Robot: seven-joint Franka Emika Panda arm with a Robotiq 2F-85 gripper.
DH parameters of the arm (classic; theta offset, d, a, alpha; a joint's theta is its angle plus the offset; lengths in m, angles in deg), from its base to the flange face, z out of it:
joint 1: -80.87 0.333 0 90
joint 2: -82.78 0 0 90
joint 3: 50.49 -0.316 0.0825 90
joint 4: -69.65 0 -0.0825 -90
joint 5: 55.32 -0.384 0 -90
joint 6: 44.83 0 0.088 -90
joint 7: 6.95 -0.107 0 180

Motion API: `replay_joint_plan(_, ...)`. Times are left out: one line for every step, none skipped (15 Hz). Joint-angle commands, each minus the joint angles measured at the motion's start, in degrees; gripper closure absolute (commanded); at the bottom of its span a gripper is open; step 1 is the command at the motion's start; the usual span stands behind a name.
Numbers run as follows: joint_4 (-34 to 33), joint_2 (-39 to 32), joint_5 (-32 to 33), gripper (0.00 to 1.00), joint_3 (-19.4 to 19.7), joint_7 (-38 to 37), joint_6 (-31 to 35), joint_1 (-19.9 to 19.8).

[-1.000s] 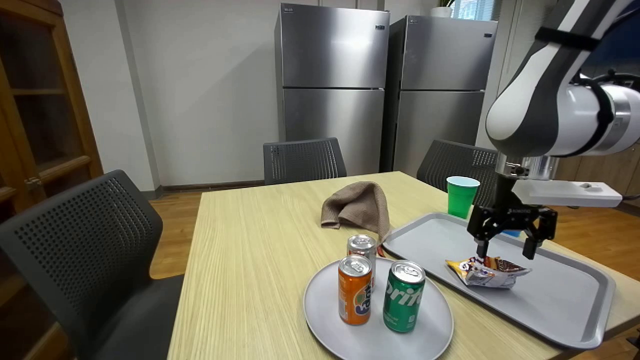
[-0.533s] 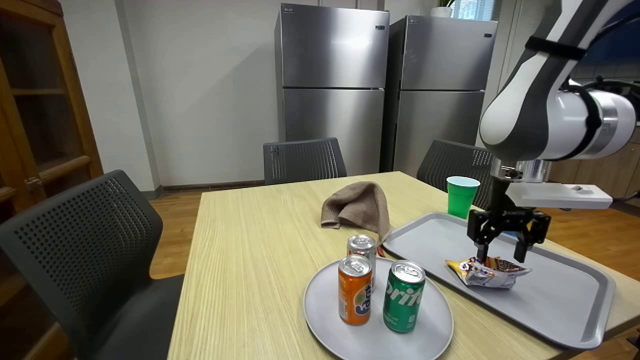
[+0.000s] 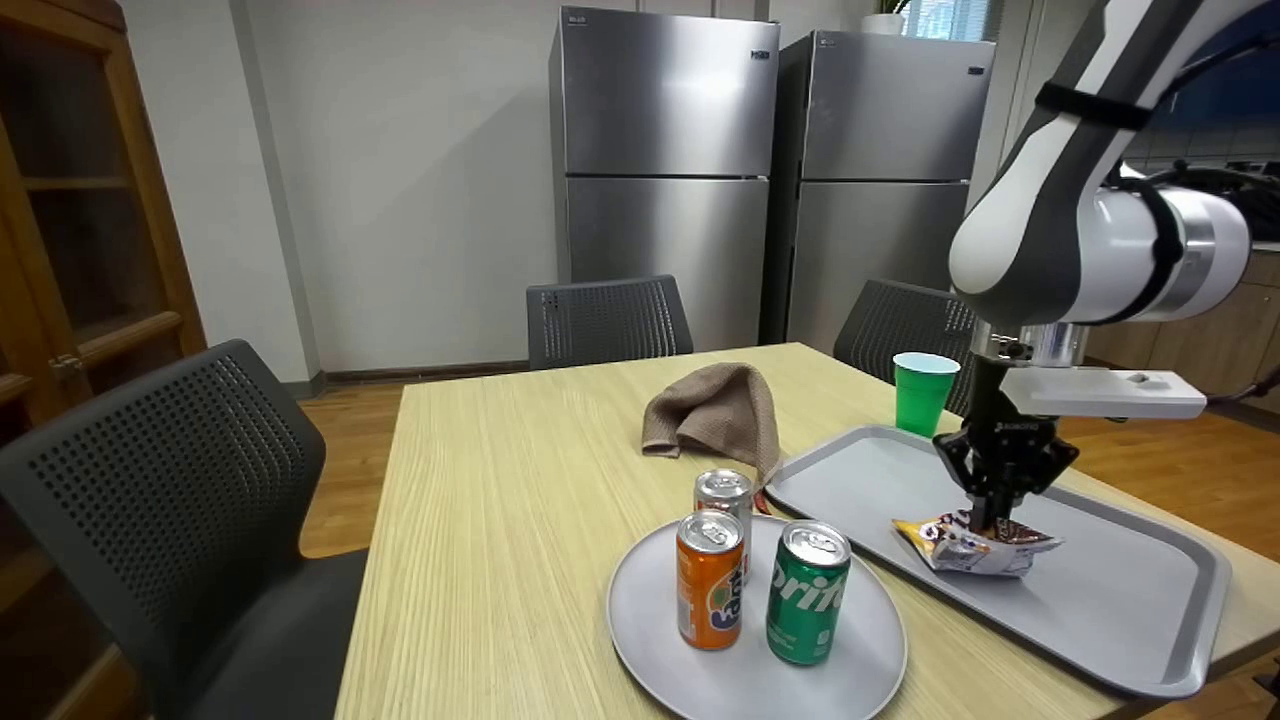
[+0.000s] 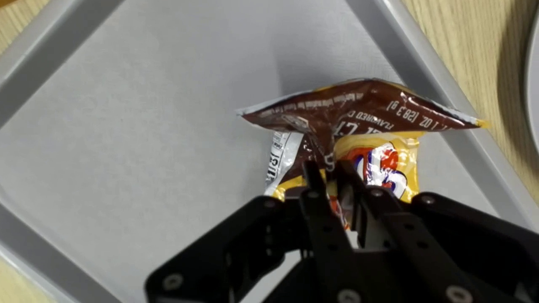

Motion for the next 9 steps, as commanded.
replay_joint_plan(-0.7, -0.2, -0.4, 1.00, -1.1, -1.0, -0.2, -0.2)
replay_joint_plan(-0.7, -0.2, -0.4, 1.00, -1.1, -1.0, -0.2, -0.2)
replay_joint_plan(-0.7, -0.1, -0.5, 1.00, -1.2, -1.0, -0.2, -0.2)
replay_joint_plan(-0.6, 0.0, -0.5, 1.00, -1.2, -0.9, -0.2, -0.3)
replay_joint_plan(-0.5, 0.4, -0.8, 1.00, -1.5, -0.7, -0.4, -0.4)
replay_joint_plan(-0.4, 1.0, -1.2, 1.00, -1.8, -0.3, -0.6, -0.6)
replay_joint_plan(-0.3, 1.8, -1.9, 1.00, -2.4, 0.3, -0.8, -0.9)
replay_joint_plan(-0.4, 2.3, -2.5, 1.00, -3.0, 0.7, -0.9, -1.1)
replay_joint_plan(-0.5, 3.3, -3.6, 1.00, -3.7, 1.2, -1.1, -1.4)
